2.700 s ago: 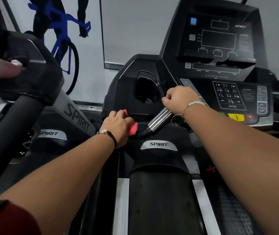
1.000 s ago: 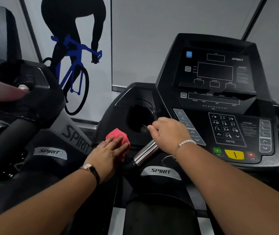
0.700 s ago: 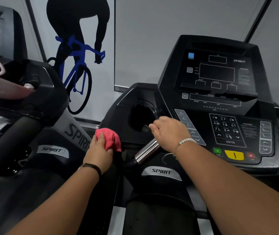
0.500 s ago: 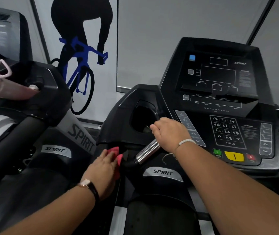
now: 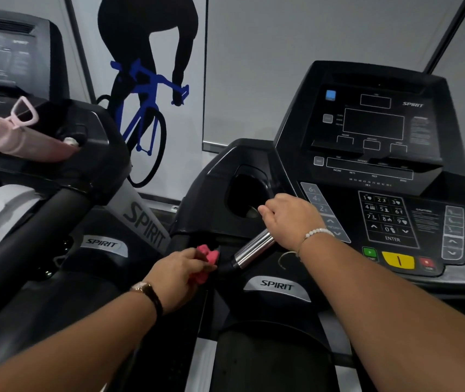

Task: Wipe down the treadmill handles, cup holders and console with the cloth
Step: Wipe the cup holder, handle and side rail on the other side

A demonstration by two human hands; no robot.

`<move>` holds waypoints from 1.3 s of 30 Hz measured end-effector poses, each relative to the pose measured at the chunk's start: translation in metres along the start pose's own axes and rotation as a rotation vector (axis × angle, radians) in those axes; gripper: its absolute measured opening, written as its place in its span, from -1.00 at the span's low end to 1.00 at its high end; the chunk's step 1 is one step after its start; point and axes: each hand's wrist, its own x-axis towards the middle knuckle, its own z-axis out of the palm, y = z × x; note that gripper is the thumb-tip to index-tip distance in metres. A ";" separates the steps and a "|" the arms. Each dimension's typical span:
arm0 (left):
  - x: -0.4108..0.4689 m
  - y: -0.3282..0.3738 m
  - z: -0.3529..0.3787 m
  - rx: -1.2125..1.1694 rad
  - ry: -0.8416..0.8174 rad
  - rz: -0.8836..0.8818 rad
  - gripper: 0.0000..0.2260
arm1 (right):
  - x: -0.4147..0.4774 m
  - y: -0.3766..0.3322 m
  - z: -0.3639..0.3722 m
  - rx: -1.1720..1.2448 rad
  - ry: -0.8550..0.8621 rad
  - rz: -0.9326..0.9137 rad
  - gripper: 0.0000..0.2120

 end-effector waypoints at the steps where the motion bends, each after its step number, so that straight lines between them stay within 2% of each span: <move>1: 0.003 -0.001 -0.005 0.013 -0.080 0.001 -0.74 | 0.000 0.000 0.000 0.005 0.001 0.003 -0.68; 3: 0.011 -0.003 -0.007 0.086 -0.112 -0.004 -0.77 | 0.000 0.000 0.001 0.017 0.013 0.006 -0.67; 6: 0.018 0.003 0.007 0.167 0.102 -0.095 -0.83 | 0.000 0.001 0.001 0.030 0.025 0.009 -0.68; 7: 0.016 0.008 0.014 0.206 0.121 -0.136 -0.83 | 0.000 0.000 0.001 0.036 0.027 0.010 -0.69; 9: 0.006 0.019 0.029 0.366 0.101 -0.126 -0.77 | 0.000 0.000 0.001 0.047 0.028 0.013 -0.71; 12: -0.008 0.021 0.033 0.493 0.091 0.003 -0.56 | 0.001 0.000 0.003 0.051 0.029 0.021 -0.71; 15: -0.001 0.022 0.019 0.512 0.079 -0.070 -0.61 | 0.001 0.001 0.004 0.055 0.040 0.028 -0.71; 17: 0.014 0.025 0.011 0.347 0.124 -0.233 -0.68 | 0.001 0.001 0.004 0.051 0.042 0.029 -0.71; 19: 0.027 0.027 0.001 0.027 0.234 -0.421 -0.68 | 0.001 0.001 0.004 0.046 0.050 0.026 -0.72; 21: 0.033 0.016 -0.007 -0.176 0.309 -0.490 -0.62 | 0.002 0.001 0.005 0.042 0.060 0.022 -0.72; 22: 0.033 0.008 -0.011 -0.163 0.306 -0.477 -0.61 | 0.003 0.001 0.007 0.039 0.062 0.022 -0.73; 25: 0.026 -0.009 -0.014 0.177 0.180 -0.379 -0.58 | 0.002 0.002 0.008 0.045 0.062 0.023 -0.76; 27: 0.026 -0.014 -0.014 0.274 0.141 -0.356 -0.55 | 0.002 0.003 0.008 0.058 0.054 0.021 -0.78; 33: 0.036 -0.025 -0.019 0.084 0.151 -0.557 -0.56 | 0.002 0.004 0.009 0.085 0.051 0.026 -0.82; 35: 0.033 -0.037 -0.017 0.008 0.136 -0.672 -0.55 | 0.002 0.004 0.009 0.086 0.055 0.026 -0.83; 37: 0.028 -0.051 -0.015 -0.157 0.078 -0.803 -0.61 | 0.002 0.004 0.010 0.084 0.057 0.026 -0.83; 39: 0.021 -0.062 -0.015 -0.235 -0.016 -0.860 -0.72 | 0.002 0.003 0.009 0.082 0.059 0.026 -0.83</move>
